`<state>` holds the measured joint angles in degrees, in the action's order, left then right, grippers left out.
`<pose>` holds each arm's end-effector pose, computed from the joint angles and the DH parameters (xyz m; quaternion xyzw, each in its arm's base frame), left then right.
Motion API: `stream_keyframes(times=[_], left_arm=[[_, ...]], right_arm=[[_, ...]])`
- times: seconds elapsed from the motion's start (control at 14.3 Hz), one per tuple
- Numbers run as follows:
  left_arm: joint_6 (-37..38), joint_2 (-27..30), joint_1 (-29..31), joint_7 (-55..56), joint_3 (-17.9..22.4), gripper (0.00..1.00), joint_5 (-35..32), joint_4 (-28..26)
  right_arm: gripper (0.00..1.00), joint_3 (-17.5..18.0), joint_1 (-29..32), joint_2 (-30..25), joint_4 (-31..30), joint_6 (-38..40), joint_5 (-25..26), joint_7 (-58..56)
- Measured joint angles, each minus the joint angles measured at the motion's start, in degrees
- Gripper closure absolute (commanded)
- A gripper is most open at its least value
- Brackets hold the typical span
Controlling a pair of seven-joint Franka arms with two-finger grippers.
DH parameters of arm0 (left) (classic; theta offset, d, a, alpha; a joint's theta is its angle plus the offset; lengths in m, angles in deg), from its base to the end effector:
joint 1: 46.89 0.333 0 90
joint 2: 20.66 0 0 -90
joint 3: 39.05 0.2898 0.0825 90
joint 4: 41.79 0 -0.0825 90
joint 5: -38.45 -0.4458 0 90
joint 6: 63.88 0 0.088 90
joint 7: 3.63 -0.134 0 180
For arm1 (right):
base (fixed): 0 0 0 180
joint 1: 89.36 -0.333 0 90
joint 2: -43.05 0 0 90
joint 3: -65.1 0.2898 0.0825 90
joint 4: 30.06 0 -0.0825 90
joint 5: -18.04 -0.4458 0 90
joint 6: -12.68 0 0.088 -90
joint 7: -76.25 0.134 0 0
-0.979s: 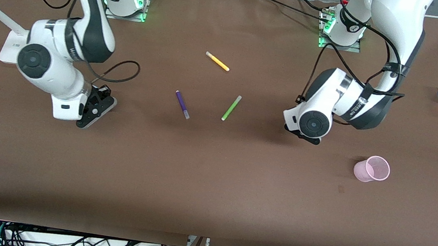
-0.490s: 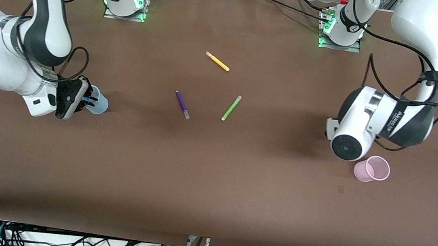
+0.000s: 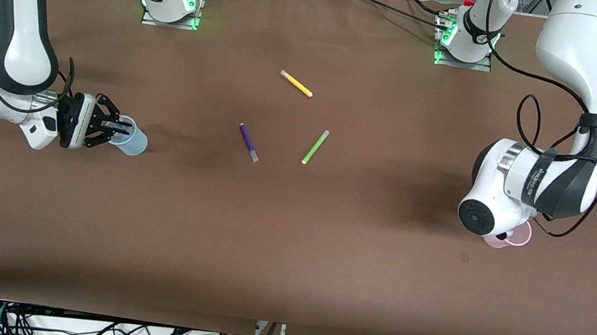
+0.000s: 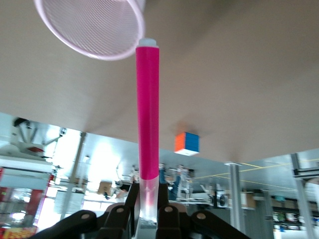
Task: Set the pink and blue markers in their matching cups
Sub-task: 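Hold blue over the clear cup while the left gripper holds pink over its cup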
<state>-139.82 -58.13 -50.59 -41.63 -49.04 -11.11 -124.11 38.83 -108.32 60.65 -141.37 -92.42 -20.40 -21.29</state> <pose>0.6750 -0.0306 0.2447 -0.7535 0.4296 0.4081 0.2848 0.6110 -0.0124 0.2385 -0.7724 -0.5658 -0.0777 0.2780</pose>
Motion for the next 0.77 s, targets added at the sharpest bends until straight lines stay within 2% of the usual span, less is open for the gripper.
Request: stream_keyframes(times=[0.21, 0.77], left_arm=[[-2.20, -1.25, 0.45, -0.82, 0.04, 1.00, -3.96, 0.23], [-2.63, -2.69, 2.06, 0.49, 0.13, 1.00, -4.29, 0.25]], right_arm=[[1.00, 0.01, 0.42, 0.01, -1.81, 0.01, -3.15, -6.30], [1.00, 0.00, 3.66, 1.30, -3.34, 2.16, -6.31, -17.66]])
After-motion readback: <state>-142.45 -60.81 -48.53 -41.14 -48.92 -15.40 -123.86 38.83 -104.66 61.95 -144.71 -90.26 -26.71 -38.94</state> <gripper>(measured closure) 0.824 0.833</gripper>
